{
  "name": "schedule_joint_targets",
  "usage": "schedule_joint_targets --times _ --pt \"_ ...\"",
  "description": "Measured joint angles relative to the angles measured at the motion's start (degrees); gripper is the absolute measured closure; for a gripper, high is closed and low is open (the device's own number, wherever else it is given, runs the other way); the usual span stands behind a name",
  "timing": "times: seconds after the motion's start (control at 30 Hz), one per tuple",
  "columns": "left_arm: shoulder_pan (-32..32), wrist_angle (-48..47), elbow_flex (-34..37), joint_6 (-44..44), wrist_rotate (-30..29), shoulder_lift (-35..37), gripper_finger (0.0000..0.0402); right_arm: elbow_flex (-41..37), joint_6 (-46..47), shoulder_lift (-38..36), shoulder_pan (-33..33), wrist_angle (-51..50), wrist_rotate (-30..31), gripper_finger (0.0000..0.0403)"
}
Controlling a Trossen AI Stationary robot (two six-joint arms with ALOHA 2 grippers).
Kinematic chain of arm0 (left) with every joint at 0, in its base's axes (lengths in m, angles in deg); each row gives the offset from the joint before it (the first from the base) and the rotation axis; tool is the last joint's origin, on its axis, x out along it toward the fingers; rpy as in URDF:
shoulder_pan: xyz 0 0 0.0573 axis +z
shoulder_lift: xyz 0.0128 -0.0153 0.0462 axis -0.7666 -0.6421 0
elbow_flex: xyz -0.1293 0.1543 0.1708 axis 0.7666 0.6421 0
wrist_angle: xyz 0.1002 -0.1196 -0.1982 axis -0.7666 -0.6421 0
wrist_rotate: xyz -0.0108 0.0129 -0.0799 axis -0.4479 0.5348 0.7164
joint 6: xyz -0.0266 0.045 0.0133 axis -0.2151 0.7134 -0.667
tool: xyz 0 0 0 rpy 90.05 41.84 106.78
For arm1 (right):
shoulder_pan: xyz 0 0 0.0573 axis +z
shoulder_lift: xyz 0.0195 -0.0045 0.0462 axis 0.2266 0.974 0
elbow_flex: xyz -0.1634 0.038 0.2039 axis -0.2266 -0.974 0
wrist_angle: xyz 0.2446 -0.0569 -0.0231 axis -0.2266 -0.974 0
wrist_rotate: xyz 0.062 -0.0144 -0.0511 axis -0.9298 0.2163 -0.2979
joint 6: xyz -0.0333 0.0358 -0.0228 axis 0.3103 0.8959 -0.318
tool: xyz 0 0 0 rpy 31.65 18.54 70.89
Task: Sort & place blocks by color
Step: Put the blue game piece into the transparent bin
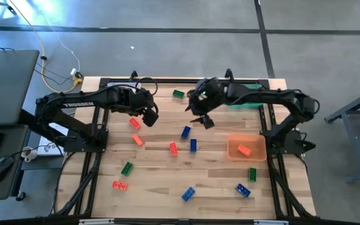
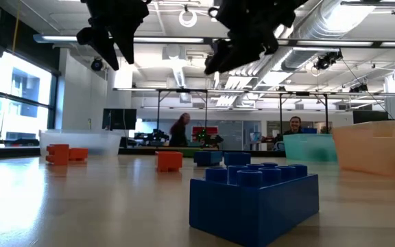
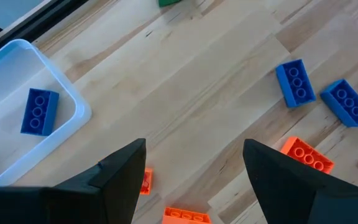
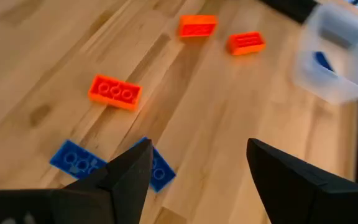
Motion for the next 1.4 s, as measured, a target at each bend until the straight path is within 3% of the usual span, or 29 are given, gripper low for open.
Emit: schedule_joint_targets --times 0.2,0.57,1.17,1.4 --pt "0.0 0.0 0.0 0.0 0.0 0.0 0.0147 0.0 -7.2 6.8 2.3 0.7 0.9 0.0153" --pt "0.0 0.0 0.0 -0.3 0.0 0.0 0.0147 0.0 -21.4 14.1 6.5 0.9 8.6 0.0153" --pt "0.0 0.4 0.0 -1.5 0.0 0.0 0.0147 0.1 -22.0 19.5 6.6 3.0 7.8 0.0153" --pt "0.0 0.5 0.0 -1.5 0.0 0.0 0.0147 0.0 -20.9 21.9 5.5 3.3 11.0 0.0153"
